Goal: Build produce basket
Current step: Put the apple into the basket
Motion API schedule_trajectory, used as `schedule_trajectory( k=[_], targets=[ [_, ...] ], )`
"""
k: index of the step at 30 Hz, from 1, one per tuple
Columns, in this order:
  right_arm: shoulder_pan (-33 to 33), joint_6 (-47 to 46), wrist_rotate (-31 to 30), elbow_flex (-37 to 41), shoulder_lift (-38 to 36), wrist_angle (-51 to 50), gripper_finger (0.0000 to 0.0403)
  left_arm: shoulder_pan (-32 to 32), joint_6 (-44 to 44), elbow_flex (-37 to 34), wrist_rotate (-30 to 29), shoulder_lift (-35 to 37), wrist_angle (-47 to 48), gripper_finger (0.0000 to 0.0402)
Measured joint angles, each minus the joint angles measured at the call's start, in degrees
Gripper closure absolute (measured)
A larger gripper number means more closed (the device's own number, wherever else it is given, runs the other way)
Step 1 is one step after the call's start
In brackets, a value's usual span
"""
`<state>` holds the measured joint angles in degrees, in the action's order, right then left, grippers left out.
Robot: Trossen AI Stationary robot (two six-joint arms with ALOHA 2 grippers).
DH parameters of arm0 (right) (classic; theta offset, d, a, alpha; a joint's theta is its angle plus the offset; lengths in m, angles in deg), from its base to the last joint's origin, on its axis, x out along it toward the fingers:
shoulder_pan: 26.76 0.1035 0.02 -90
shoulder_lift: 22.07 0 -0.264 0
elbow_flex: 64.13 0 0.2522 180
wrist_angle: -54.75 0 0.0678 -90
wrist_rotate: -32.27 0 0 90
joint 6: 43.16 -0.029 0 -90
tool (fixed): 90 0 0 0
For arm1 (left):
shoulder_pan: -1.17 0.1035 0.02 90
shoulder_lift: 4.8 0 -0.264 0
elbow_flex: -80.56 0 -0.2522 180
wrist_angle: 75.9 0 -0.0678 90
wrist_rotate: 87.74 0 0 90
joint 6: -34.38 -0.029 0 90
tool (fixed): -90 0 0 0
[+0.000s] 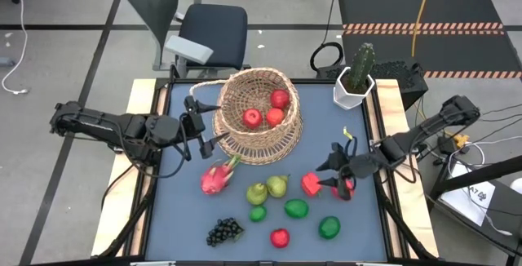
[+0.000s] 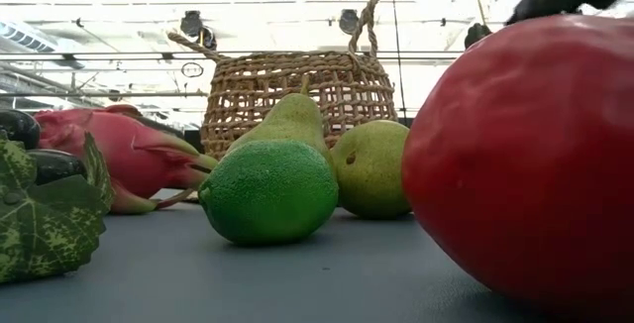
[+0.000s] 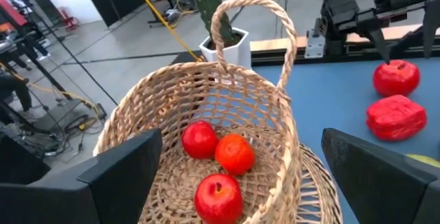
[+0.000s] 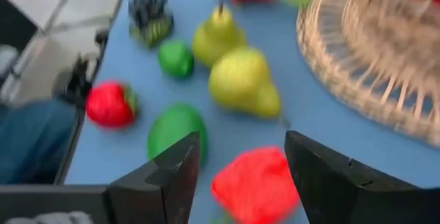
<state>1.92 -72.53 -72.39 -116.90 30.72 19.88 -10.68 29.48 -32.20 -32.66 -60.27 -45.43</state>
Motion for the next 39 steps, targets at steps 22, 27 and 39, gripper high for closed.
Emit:
schedule_trajectory(
  k=[22,27,39],
  targets=[
    [14.0,-13.5,4.3,0.0,-0.4,-15.9,0.0248,-1.2,1.0,0.0,0.2,0.0,0.0,0.0003],
    [14.3,-13.5,4.0,0.0,-0.4,-18.4,0.0248,-1.2,1.0,0.0,0.2,0.0,0.0,0.0003],
    [14.2,-16.5,4.3,3.8,-0.4,-19.0,0.0248,-1.2,1.2,0.0,0.4,0.0,-0.1,0.0003]
  ],
)
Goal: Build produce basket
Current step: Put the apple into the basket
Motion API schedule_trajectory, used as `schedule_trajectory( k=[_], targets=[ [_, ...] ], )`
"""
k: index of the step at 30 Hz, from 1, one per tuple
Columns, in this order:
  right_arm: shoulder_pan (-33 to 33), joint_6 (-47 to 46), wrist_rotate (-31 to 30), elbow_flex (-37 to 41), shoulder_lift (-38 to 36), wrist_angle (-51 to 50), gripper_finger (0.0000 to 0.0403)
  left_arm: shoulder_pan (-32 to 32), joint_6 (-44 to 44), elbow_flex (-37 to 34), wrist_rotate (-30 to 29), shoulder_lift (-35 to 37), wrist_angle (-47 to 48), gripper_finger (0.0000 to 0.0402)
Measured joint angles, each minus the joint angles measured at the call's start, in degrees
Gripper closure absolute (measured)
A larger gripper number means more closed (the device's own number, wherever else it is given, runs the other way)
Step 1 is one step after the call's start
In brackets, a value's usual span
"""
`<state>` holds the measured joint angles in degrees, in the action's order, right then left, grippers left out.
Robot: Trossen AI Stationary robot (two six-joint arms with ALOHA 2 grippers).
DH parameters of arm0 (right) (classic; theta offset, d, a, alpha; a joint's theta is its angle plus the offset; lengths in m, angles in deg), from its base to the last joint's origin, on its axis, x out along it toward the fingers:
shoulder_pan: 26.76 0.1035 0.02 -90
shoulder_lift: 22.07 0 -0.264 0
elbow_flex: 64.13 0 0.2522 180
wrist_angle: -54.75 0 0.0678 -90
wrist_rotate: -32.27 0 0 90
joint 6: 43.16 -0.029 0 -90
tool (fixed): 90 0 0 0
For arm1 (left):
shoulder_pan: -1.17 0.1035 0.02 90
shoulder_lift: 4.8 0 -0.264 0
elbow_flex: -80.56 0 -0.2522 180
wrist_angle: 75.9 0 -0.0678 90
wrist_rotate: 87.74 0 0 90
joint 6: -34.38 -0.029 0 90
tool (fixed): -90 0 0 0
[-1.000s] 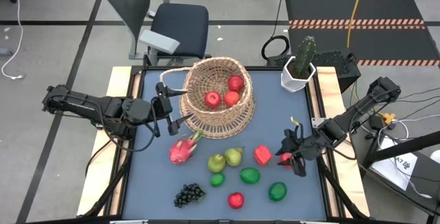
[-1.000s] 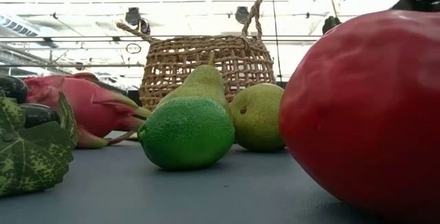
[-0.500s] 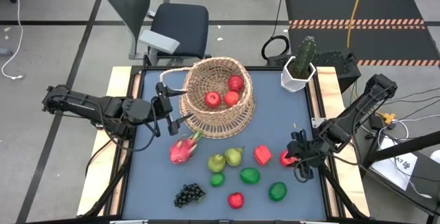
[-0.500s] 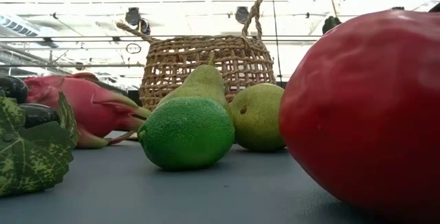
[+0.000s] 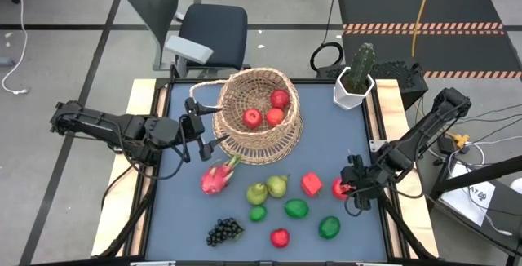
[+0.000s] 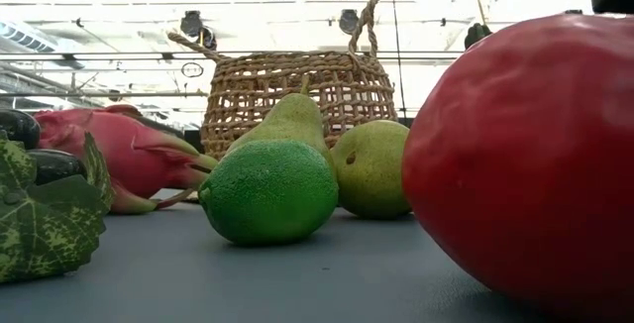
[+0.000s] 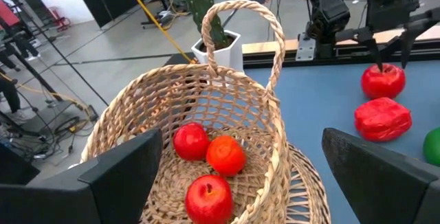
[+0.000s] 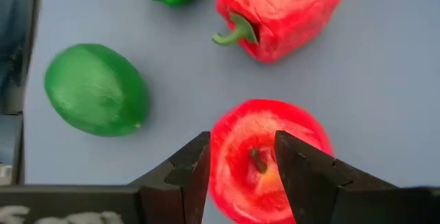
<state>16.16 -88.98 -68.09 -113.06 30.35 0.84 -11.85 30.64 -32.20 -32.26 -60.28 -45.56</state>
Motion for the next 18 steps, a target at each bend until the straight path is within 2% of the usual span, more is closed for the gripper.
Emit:
schedule_trajectory(
  k=[10,18],
  targets=[
    [0.0,1.8,0.0,0.5,-0.2,0.4,0.0253,0.0,0.0,0.0,0.1,0.0,-0.1,0.0003],
    [0.0,4.6,0.3,0.6,-0.2,0.3,0.031,0.0,0.0,0.0,0.2,0.0,-0.1,0.0003]
  ],
)
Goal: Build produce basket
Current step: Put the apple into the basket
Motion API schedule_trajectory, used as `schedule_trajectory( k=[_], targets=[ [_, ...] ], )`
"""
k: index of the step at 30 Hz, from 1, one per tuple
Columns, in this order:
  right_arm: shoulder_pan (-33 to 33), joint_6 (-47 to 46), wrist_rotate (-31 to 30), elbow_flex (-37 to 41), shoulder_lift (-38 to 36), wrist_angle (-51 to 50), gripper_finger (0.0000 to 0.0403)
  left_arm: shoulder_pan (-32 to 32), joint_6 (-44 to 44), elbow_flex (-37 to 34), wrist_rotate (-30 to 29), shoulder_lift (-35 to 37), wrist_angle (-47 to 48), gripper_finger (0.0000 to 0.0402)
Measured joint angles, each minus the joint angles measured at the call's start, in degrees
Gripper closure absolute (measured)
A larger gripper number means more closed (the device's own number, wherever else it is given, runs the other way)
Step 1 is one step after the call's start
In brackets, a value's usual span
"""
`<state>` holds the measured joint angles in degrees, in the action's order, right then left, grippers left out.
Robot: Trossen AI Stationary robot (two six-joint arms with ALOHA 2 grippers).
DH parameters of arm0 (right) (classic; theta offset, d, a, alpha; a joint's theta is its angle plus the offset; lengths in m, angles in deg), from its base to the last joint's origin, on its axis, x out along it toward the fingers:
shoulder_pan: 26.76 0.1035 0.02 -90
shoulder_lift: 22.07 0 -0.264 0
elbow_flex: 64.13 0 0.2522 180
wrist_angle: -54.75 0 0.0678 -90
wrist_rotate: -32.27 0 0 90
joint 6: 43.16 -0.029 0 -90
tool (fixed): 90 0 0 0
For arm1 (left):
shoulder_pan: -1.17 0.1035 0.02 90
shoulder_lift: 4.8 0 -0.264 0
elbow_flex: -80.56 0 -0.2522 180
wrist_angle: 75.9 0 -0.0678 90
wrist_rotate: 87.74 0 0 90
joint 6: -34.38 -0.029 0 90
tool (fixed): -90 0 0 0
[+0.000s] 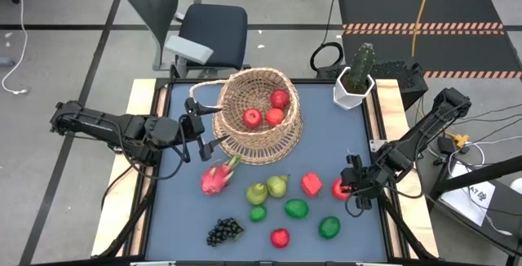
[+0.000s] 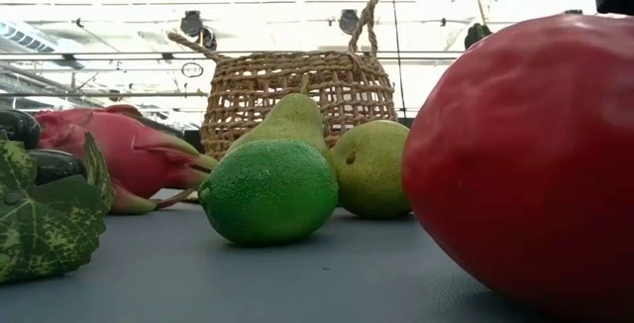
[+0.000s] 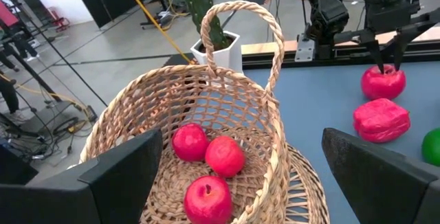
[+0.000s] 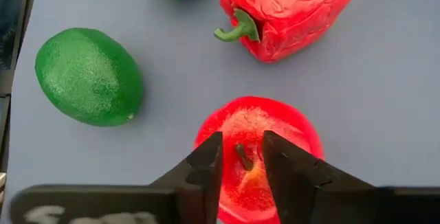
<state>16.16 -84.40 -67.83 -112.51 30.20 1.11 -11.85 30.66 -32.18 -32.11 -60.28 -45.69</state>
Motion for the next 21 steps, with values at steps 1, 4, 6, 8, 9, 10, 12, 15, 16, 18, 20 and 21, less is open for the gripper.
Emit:
schedule_trajectory(
  k=[1,4,6,8,9,10,12,15,16,18,20,21],
  targets=[
    [0.0,0.2,0.3,0.0,0.0,-0.2,0.0318,0.0,0.0,0.0,0.0,0.0,0.0,0.0003],
    [0.0,0.1,0.8,0.0,0.0,-1.1,0.0336,0.0,0.0,0.0,0.0,0.0,0.0,0.0003],
    [0.0,0.1,0.8,0.0,0.0,-1.5,0.0342,0.0,0.0,0.0,0.0,0.0,0.0,0.0003],
    [0.0,0.3,0.8,0.0,0.0,-1.5,0.0342,0.0,0.0,0.0,0.0,0.0,0.0,0.0003],
    [0.0,0.5,0.8,0.0,0.0,-1.5,0.034,0.0,0.0,0.0,0.0,0.0,0.0,0.0003],
    [0.0,0.6,0.7,0.0,0.0,-1.5,0.0337,0.0,0.0,0.0,0.0,0.0,0.0,0.0003],
    [0.0,1.3,0.1,0.0,0.0,-1.6,0.0329,0.0,0.0,0.0,0.0,0.0,0.0,0.0003],
    [0.0,1.9,-0.2,0.0,0.0,-1.7,0.0313,0.0,0.1,0.0,0.0,0.0,0.0,0.0003],
    [0.0,2.1,-0.2,0.0,0.0,-1.7,0.0308,0.0,0.1,0.0,0.0,0.0,0.0,0.0003],
    [0.0,2.2,-0.1,0.0,0.0,-1.7,0.03,0.0,0.1,0.0,0.0,0.0,0.0,0.0003],
    [0.0,2.8,0.1,0.0,0.0,-1.7,0.0297,0.0,0.1,0.0,0.0,0.0,0.0,0.0003],
    [0.0,3.0,0.1,0.0,0.0,-1.7,0.0298,0.0,0.1,0.0,0.0,0.0,0.0,0.0003]
  ],
)
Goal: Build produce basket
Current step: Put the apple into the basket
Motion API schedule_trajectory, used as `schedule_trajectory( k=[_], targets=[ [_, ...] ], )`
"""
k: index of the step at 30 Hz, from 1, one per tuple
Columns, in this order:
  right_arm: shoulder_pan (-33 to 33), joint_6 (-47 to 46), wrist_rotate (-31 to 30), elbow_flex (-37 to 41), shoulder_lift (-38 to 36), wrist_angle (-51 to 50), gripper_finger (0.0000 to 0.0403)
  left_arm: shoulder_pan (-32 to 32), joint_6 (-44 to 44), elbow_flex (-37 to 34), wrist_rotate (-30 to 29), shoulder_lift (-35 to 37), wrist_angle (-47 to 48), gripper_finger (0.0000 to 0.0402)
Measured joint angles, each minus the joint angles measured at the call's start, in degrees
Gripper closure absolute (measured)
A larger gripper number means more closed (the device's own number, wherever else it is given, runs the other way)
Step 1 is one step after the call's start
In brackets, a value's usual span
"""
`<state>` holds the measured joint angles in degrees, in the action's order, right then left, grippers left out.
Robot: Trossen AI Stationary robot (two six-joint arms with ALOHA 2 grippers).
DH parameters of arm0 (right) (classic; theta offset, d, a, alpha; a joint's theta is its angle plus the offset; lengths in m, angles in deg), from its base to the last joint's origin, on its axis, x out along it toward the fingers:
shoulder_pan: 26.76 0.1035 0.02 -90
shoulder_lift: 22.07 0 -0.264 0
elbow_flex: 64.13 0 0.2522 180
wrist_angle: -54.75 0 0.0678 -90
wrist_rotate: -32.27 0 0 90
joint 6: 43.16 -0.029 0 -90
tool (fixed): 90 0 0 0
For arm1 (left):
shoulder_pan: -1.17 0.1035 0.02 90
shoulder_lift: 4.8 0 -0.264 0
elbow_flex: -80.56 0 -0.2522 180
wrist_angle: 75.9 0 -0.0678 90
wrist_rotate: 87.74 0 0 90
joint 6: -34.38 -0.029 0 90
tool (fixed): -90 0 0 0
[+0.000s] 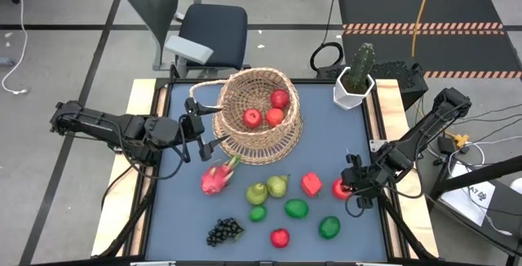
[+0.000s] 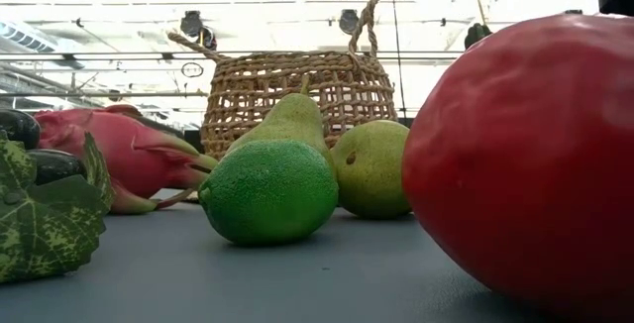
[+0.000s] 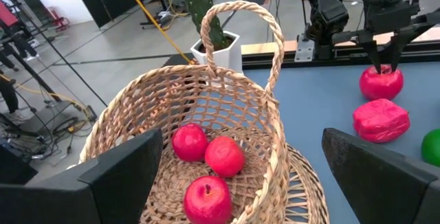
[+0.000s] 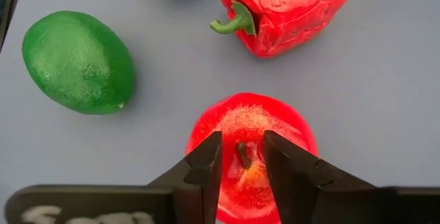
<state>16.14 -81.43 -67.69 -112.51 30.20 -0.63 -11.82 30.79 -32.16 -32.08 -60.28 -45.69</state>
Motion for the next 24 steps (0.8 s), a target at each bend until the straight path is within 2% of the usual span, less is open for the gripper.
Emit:
schedule_trajectory(
  k=[16,24],
  targets=[
    [0.0,2.3,1.4,0.0,0.0,-0.5,0.0388,0.0,0.1,0.0,0.0,0.0,0.0,0.0003],
    [0.0,2.7,1.4,0.0,0.0,0.0,0.0399,0.0,0.1,0.0,0.0,0.0,0.0,0.0003]
  ],
)
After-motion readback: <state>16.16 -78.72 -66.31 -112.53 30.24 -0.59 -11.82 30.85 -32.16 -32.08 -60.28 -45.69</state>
